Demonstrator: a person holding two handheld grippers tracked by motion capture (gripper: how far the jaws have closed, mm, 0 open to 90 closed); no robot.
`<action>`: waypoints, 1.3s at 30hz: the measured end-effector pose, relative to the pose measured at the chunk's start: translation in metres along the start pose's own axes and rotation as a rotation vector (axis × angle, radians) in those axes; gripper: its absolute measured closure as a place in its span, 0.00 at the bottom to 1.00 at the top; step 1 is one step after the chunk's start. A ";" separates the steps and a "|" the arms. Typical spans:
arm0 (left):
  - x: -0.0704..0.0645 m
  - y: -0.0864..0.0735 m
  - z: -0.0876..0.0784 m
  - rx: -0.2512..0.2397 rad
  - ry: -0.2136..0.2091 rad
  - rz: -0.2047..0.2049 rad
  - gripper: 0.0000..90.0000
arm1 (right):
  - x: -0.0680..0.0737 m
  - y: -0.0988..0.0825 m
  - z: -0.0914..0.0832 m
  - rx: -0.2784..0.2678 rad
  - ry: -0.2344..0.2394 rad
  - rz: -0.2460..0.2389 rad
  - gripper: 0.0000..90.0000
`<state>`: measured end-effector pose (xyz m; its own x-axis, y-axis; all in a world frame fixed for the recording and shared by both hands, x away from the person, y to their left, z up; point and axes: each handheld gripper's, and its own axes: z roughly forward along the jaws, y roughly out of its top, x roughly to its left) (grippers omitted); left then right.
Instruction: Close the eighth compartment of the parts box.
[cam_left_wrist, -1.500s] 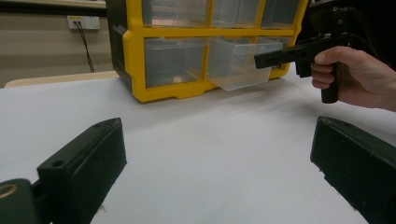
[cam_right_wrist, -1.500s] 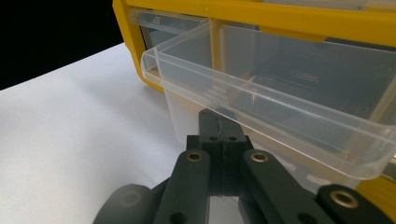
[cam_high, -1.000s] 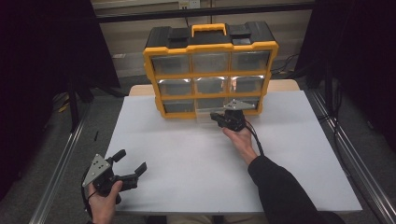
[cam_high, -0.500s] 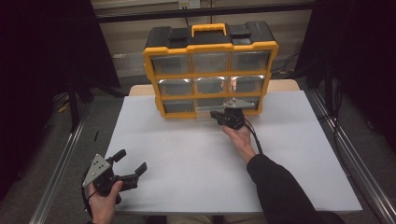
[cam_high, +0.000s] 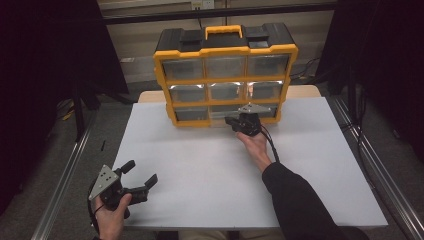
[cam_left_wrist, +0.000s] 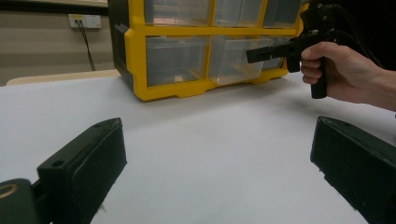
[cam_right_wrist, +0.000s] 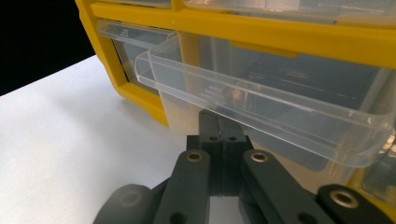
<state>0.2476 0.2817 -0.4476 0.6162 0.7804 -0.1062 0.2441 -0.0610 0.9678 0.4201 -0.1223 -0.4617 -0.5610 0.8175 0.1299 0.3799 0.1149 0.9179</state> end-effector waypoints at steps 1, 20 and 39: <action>0.000 0.000 0.000 0.000 0.003 0.001 0.04 | 0.000 0.000 0.001 -0.001 0.001 -0.005 1.00; 0.001 0.000 0.000 0.001 0.002 0.000 0.04 | -0.004 0.004 0.009 0.003 -0.021 0.006 1.00; 0.001 0.000 0.000 0.003 0.001 -0.002 0.04 | -0.006 0.007 0.015 0.002 -0.035 0.017 1.00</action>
<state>0.2483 0.2819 -0.4479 0.6150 0.7811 -0.1078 0.2474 -0.0613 0.9670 0.4372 -0.1176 -0.4622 -0.5284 0.8387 0.1320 0.3906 0.1020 0.9149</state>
